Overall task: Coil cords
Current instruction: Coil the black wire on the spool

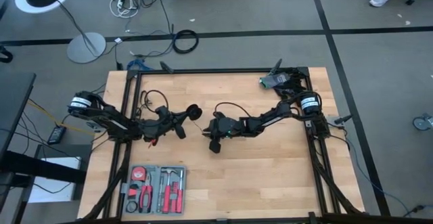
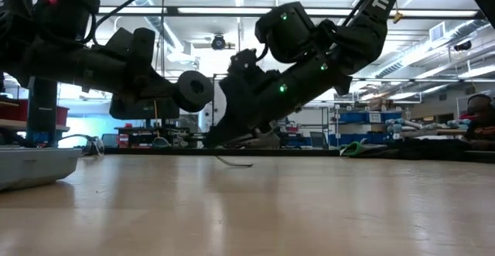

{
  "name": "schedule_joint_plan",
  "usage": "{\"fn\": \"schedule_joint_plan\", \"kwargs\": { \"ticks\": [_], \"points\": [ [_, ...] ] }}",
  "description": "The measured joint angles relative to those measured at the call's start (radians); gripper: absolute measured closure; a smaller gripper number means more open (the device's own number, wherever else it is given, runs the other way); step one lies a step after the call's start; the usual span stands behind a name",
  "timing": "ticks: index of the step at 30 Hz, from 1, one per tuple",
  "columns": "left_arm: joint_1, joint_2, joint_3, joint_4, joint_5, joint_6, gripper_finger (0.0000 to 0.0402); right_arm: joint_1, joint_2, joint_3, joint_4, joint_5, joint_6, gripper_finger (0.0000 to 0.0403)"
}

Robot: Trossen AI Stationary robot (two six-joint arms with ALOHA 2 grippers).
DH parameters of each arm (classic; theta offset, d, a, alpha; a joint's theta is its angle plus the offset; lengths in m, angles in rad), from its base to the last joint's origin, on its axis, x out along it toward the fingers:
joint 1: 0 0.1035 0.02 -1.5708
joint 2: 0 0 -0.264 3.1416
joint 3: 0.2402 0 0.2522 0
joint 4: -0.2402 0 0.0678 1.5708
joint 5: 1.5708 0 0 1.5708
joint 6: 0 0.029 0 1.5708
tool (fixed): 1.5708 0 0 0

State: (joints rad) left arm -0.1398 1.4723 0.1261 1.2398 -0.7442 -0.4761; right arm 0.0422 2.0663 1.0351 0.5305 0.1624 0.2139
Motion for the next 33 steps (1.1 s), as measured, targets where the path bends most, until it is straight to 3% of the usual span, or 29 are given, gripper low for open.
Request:
{"fn": "schedule_joint_plan", "kwargs": {
  "ticks": [12, 19, 23, 29, 33],
  "points": [
    [0.0, 0.0, 0.0, 0.039, 0.006, 0.0, 0.0401, 0.0, 0.003, 0.0, -0.039, 0.02, 0.045, 0.0328],
    [0.0, 0.0, 0.0, 0.058, 0.011, 0.02, 0.0401, 0.0, 0.003, 0.0, -0.103, 0.006, 0.039, 0.0395],
    [0.0, 0.0, 0.0, 0.053, 0.06, 0.033, 0.0401, -0.023, -0.023, 0.0, -0.178, 0.0, 0.037, 0.0399],
    [0.0, 0.0, 0.0, 0.051, 0.222, 0.081, 0.0401, -0.094, -0.131, -0.001, -0.347, 0.005, 0.038, 0.0401],
    [0.0, 0.0, 0.0, 0.005, 0.224, 0.081, 0.0401, -0.125, -0.216, -0.001, -0.376, 0.009, 0.023, 0.0402]
  ]
}}
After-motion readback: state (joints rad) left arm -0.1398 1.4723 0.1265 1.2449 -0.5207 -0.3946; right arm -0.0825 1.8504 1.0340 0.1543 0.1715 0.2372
